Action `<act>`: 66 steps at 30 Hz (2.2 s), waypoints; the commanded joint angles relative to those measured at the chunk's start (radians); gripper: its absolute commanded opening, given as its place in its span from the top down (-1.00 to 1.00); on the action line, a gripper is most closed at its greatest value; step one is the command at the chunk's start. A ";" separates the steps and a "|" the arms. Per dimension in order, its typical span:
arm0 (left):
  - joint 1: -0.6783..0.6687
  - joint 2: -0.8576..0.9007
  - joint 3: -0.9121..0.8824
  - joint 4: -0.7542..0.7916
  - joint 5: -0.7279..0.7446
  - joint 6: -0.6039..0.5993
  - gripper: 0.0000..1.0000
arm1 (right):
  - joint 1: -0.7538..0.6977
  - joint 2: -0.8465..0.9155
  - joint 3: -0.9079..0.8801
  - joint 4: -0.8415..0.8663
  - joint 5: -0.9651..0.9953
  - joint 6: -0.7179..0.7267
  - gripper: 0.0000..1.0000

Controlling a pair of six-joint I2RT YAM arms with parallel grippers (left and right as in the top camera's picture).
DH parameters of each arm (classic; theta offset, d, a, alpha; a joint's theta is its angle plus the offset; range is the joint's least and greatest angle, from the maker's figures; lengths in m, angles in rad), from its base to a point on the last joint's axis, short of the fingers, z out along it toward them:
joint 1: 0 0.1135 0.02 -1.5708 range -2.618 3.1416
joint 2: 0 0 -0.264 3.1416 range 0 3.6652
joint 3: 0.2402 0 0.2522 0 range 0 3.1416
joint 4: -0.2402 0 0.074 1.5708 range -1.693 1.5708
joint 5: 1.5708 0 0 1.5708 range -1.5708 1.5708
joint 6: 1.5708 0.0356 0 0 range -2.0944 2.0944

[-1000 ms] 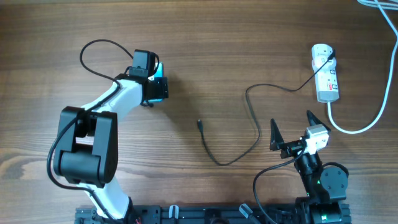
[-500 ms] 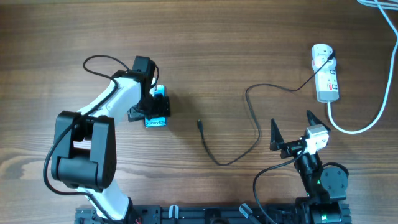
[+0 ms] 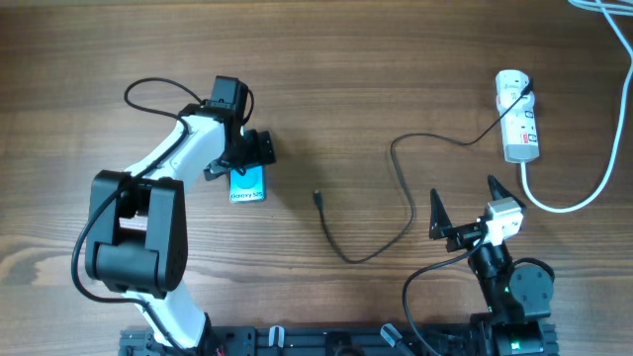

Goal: Plug charger to phone and switch on socket
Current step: 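Lower the left gripper and close it on the phone's sides, then lift the phone upright with the left gripper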

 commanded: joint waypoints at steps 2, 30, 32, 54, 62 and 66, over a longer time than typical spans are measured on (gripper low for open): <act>-0.014 0.019 0.005 -0.001 -0.054 -0.010 -0.85 | 0.004 0.001 -0.003 0.005 0.002 -0.007 -1.00; -0.053 0.026 -0.026 0.023 -0.111 0.096 -0.83 | 0.004 0.001 -0.003 0.005 0.002 -0.007 -0.99; -0.053 0.026 -0.026 0.026 -0.111 0.114 -0.79 | 0.004 0.001 -0.003 0.005 0.002 -0.007 -0.99; -0.048 0.026 -0.026 0.034 -0.110 0.148 -1.00 | 0.004 0.001 -0.003 0.005 0.002 -0.007 -1.00; -0.048 0.026 -0.026 0.034 -0.110 0.148 -1.00 | 0.004 0.001 -0.003 0.005 0.002 -0.007 -0.99; -0.048 0.026 -0.026 0.034 -0.110 0.148 -1.00 | 0.004 0.001 -0.003 0.005 0.002 -0.007 -0.99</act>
